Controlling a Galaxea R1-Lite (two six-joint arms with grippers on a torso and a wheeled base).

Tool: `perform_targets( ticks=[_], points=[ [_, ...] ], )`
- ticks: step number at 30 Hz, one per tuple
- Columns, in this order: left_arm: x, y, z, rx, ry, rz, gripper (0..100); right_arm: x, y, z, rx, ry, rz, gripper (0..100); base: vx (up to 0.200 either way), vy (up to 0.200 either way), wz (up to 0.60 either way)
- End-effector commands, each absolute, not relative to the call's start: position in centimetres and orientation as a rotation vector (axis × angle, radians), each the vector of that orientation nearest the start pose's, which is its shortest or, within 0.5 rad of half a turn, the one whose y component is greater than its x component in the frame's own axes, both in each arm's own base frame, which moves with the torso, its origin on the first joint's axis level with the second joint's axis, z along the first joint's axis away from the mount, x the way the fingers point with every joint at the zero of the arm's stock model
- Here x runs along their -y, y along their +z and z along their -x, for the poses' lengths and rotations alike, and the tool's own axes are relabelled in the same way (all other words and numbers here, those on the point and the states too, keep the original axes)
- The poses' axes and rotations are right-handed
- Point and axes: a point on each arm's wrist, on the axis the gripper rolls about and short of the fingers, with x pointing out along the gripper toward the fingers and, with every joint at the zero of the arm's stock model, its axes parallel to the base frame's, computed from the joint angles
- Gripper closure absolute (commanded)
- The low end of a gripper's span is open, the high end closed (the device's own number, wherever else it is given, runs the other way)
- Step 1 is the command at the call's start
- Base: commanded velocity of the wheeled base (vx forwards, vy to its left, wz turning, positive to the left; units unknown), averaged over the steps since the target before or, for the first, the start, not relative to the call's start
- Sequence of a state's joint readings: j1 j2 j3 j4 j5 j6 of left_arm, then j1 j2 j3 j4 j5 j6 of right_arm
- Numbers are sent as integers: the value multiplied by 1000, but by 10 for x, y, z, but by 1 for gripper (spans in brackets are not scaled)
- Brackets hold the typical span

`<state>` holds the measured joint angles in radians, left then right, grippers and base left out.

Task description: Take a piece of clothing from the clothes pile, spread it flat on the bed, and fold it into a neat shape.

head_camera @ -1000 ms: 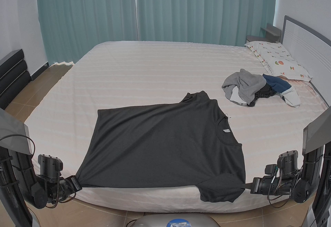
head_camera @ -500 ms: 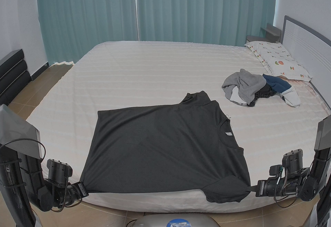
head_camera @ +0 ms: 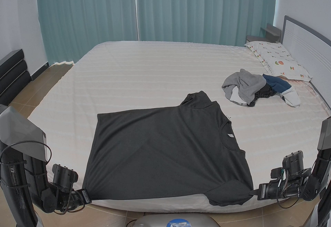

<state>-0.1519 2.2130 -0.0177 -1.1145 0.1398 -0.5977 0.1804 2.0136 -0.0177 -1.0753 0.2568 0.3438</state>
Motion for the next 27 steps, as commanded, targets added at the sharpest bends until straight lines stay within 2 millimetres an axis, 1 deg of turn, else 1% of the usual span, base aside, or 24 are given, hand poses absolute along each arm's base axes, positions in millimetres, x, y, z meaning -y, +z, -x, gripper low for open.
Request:
perform_targets(
  ticks=[1, 11, 15, 17, 18, 20, 22, 24, 25, 27],
  points=[
    [28, -33, -177, -1062, 294, 361, 100, -38, 3, -176, -1001, 240, -343, 100, 0, 0, 0],
    [27, -20, -169, -1081, 291, 351, 100, -37, 13, -167, -1007, 250, -328, 100, 0, 0, 0],
    [28, -17, -172, -1042, 279, 363, 100, -38, 22, -171, -939, 271, -342, 100, 0, 0, 0],
    [28, -17, -172, -1042, 279, 363, 100, -38, 22, -171, -939, 271, -342, 100, 0, 0, 0],
    [28, -10, -184, -921, 258, 412, 100, -40, 30, -181, -847, 293, -352, 100, 0, 0, 0],
    [26, -5, -192, -834, 257, 457, 100, -42, 34, -190, -798, 298, -356, 100, 0, 0, 0],
    [22, 1, -201, -734, 274, 534, 100, -44, 36, -203, -760, 293, -360, 100, 0, 0, 0],
    [22, 1, -202, -727, 277, 542, 100, -44, 36, -204, -759, 293, -361, 100, 0, 0, 0],
    [12, 7, -210, -630, 303, 600, 100, -47, 36, -217, -732, 278, -367, 100, 0, 0, 0],
    [9, 9, -211, -608, 312, 609, 100, -48, 37, -223, -715, 268, -380, 100, 0, 0, 0]
  ],
)
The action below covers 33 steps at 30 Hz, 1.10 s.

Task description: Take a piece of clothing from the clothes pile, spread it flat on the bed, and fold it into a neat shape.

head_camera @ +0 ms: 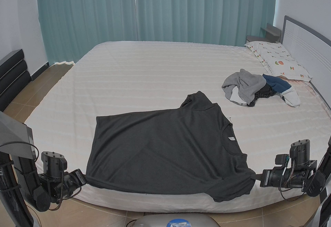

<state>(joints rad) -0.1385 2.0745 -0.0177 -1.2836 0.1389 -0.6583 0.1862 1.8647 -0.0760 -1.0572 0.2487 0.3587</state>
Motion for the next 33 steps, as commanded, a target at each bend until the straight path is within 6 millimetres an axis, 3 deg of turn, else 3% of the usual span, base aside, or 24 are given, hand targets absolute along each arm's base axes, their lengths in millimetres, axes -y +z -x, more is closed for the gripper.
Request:
perform_targets(
  ticks=[1, 6, 12, 21, 33],
  points=[
    [6, 11, -214, -577, 317, 625, 100, -50, 42, -229, -683, 266, -405, 100, 0, 0, 0],
    [4, 17, -217, -540, 313, 641, 100, -53, 52, -242, -618, 266, -450, 100, 0, 0, 0],
    [5, 16, -218, -542, 306, 645, 100, -55, 51, -243, -622, 273, -451, 100, 0, 0, 0],
    [13, 27, -220, -489, 262, 688, 100, -51, 71, -241, -528, 281, -457, 100, 0, 0, 0],
    [24, 37, -219, -456, 200, 672, 100, -49, 67, -235, -553, 279, -459, 100, 0, 0, 0]
  ],
)
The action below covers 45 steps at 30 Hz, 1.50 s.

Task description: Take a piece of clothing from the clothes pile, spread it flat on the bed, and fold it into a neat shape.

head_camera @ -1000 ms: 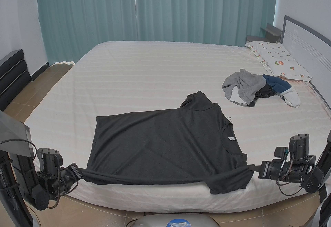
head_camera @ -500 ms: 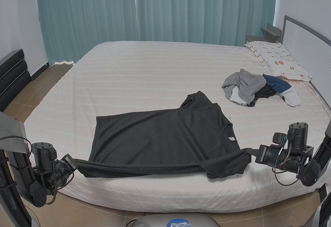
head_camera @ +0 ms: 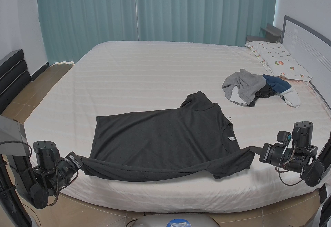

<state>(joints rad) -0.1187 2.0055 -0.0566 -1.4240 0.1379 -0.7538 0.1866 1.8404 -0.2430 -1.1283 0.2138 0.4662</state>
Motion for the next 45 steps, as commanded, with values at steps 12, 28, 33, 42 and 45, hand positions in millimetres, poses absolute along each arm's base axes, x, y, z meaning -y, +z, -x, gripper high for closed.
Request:
perform_targets(
  ticks=[12, 28, 33, 42, 45],
  points=[
    [20, 37, -237, -416, 206, 688, 100, -53, 73, -263, -493, 286, -463, 100, 0, 0, 0],
    [14, 19, -281, -374, 244, 755, 100, -62, 54, -305, -492, 284, -461, 100, 0, 0, 0],
    [15, 4, -295, -391, 250, 751, 100, -65, 44, -320, -495, 275, -460, 100, 0, 0, 0],
    [15, -20, -322, -392, 262, 743, 100, -71, 26, -351, -486, 265, -459, 100, 0, 0, 0],
    [13, -21, -328, -377, 264, 745, 100, -70, 21, -360, -472, 227, -457, 100, 0, 0, 0]
  ],
)
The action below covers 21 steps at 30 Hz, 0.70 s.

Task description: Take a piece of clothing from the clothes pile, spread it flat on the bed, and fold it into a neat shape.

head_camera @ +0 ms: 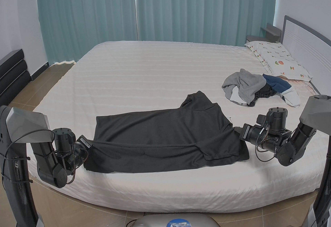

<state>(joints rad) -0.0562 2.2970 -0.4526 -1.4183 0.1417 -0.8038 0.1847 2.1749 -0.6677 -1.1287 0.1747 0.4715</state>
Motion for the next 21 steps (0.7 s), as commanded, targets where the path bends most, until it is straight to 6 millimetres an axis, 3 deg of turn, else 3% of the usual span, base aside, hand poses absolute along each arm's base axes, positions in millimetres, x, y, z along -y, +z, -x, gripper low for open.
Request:
perform_targets(
  ticks=[1, 13, 21],
  points=[
    [13, -21, -329, -374, 265, 747, 100, -70, 20, -362, -466, 220, -459, 100, 0, 0, 0],
    [6, -19, -334, -347, 277, 761, 100, -72, 9, -367, -489, 212, -529, 100, 0, 0, 0],
    [8, -37, -347, -361, 275, 760, 100, -74, -4, -380, -489, 204, -530, 100, 0, 0, 0]
  ],
)
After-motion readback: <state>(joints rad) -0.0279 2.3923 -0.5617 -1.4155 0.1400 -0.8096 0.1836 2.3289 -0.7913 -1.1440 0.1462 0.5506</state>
